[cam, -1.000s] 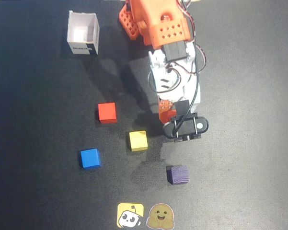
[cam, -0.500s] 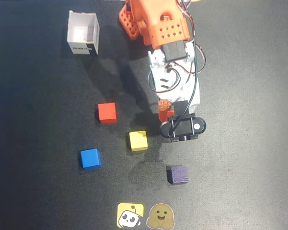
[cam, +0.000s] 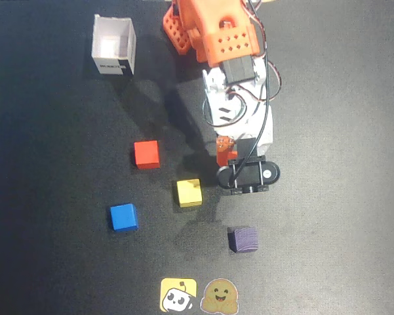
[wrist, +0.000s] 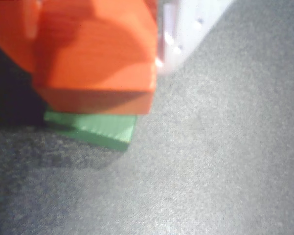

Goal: Put the orange cube on top of the green cube.

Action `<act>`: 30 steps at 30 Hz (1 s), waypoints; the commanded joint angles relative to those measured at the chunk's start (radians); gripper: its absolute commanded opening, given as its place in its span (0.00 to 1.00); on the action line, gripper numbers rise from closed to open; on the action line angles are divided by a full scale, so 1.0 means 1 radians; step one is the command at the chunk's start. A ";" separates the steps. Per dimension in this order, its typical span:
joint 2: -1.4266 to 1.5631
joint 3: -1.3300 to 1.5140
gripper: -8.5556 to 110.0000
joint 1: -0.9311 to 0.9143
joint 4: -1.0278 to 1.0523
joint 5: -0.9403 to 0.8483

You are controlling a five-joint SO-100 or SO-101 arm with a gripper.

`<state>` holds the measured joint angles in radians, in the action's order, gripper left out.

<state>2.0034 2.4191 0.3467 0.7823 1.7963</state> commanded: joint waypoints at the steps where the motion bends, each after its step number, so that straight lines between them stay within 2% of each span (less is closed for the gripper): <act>1: 0.054 -0.005 0.21 -0.003 -0.006 0.009; 8: 0.055 -0.003 0.21 -0.005 -0.006 0.014; 11: 0.058 -0.003 0.29 -0.006 -0.006 0.012; 30: 0.147 -0.017 0.29 -0.009 0.003 0.017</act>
<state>2.0939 2.4206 0.3467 0.7823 1.8055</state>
